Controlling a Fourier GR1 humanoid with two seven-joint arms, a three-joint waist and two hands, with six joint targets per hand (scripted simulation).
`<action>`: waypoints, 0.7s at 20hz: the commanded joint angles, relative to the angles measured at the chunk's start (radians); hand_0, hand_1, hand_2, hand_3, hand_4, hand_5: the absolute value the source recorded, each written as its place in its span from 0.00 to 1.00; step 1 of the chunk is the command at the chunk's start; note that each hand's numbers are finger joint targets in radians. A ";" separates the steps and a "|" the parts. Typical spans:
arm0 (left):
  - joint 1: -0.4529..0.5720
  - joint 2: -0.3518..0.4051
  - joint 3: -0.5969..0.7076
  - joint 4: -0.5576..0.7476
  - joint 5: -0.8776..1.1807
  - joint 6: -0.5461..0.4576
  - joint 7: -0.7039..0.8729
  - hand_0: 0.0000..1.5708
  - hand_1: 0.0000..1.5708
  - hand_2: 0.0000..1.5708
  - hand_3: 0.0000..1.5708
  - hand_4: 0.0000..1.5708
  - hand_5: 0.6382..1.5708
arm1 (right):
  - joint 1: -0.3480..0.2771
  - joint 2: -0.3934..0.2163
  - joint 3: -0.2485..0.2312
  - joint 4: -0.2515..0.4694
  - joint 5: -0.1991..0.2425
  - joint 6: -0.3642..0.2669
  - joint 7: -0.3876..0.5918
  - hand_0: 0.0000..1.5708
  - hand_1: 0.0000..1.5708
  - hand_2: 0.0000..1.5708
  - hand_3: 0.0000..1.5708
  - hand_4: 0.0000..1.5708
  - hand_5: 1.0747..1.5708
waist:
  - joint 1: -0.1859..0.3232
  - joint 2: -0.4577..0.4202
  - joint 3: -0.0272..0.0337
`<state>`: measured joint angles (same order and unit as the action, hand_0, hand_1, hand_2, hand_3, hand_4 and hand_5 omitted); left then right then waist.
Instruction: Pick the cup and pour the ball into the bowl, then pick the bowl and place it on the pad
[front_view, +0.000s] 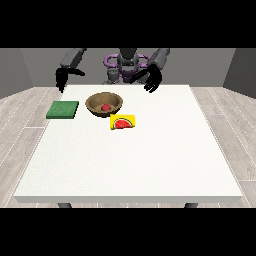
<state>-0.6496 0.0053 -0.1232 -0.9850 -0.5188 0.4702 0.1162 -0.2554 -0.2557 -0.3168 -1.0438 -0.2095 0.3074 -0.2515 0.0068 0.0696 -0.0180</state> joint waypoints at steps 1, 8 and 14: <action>0.108 -0.005 0.015 -0.127 0.289 -0.098 -0.193 0.00 0.00 0.00 0.00 0.00 0.99 | -0.034 0.087 0.028 -0.016 0.052 -0.141 0.001 0.00 0.00 0.00 0.00 0.13 1.00 | 0.071 0.025 0.0087; 0.250 -0.005 0.040 -0.148 0.377 -0.263 -0.426 0.00 0.00 0.00 0.00 0.00 0.99 | -0.063 0.170 0.027 0.041 0.058 -0.243 -0.047 0.00 0.00 0.00 0.00 0.21 1.00 | 0.123 0.065 0.0178; 0.189 0.072 0.089 -0.215 0.400 -0.342 -0.348 0.00 0.00 0.00 0.00 0.00 0.99 | -0.177 0.115 -0.017 0.235 0.041 -0.255 -0.123 0.00 0.00 0.00 0.00 0.17 0.99 | 0.129 0.104 0.0185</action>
<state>-0.4382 0.0503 -0.0540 -1.1586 -0.1349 0.1658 -0.2450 -0.3690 -0.1151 -0.3052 -0.9195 -0.1577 0.0586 -0.3181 0.1222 0.1337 -0.0006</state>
